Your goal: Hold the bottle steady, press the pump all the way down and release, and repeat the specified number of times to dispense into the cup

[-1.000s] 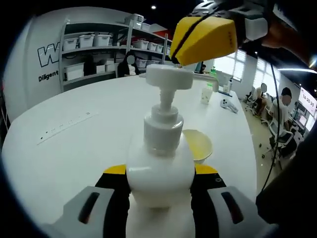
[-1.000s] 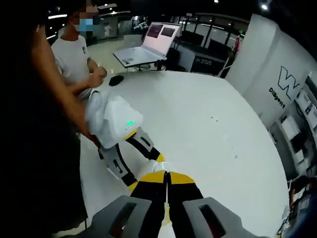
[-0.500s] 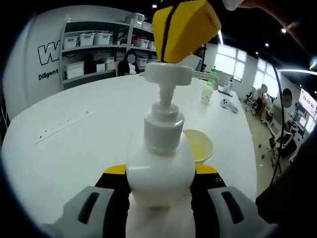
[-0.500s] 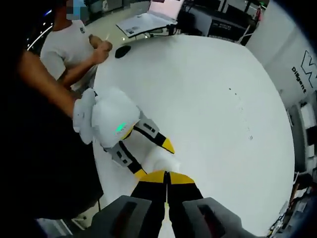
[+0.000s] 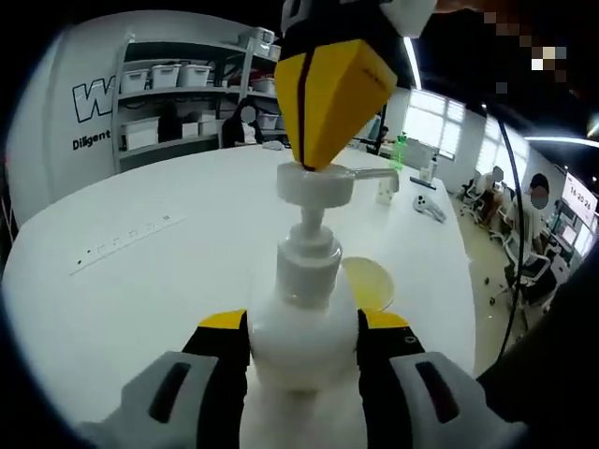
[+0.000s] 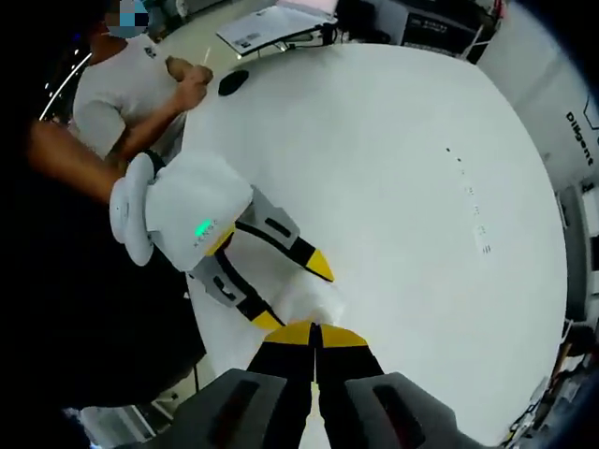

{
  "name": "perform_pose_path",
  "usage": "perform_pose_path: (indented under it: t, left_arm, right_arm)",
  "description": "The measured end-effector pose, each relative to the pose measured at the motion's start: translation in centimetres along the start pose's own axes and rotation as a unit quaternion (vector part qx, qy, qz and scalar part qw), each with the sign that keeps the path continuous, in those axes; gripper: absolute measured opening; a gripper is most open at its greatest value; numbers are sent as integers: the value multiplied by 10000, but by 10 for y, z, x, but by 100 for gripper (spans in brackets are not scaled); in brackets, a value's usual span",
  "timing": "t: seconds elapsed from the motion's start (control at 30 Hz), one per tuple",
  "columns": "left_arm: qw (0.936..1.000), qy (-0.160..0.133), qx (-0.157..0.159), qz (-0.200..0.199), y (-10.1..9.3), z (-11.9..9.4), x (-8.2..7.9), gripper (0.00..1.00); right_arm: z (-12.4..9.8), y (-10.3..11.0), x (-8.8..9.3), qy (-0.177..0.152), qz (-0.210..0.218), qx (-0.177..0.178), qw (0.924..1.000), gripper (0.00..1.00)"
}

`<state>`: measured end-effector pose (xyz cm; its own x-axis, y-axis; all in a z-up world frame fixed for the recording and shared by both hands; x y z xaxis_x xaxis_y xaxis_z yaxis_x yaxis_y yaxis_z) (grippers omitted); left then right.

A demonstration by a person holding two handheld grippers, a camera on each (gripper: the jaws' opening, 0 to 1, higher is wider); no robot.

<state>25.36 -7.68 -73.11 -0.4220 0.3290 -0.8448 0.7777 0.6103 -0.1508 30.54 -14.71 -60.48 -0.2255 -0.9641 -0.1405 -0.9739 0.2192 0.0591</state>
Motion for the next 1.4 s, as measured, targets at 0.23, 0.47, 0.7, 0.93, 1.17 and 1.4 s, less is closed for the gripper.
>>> perform_pose_path:
  t: [0.23, 0.47, 0.7, 0.93, 1.17, 1.4]
  left_arm:
    - [10000, -32, 28, 5, 0, 3, -1, 44]
    - [10000, -33, 43, 37, 0, 5, -2, 45]
    - [10000, -12, 69, 68, 0, 7, -2, 46]
    - [9999, -6, 23, 104, -2, 7, -2, 45]
    - [10000, -5, -27, 78, -2, 7, -2, 45]
    - [10000, 12, -59, 65, -2, 7, -2, 45]
  right_arm:
    - [1, 1, -2, 129, 1, 28, 9999, 0]
    - [8, 2, -3, 335, -65, 26, 9994, 0]
    - [10, 2, -3, 201, 417, -64, 9989, 0]
    - [4, 5, 2, -5, 258, 17, 9997, 0]
    - [0, 12, -1, 313, 46, 36, 9995, 0]
    - [1, 8, -2, 325, 110, 1, 9994, 0]
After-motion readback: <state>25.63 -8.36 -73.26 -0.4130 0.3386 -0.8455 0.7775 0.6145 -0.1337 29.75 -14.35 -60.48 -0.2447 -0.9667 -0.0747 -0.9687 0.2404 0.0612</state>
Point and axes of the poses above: the point that each gripper's makers call its tool centre point, and the gripper's own axes: z roughly forward along the fingers, y roughly to its left, x roughly out of its underside, the point moved 9 cm from there along -z, roughly backward along the fingers, and after that the axes turned 1 degree about y, right-handed, at the moved point
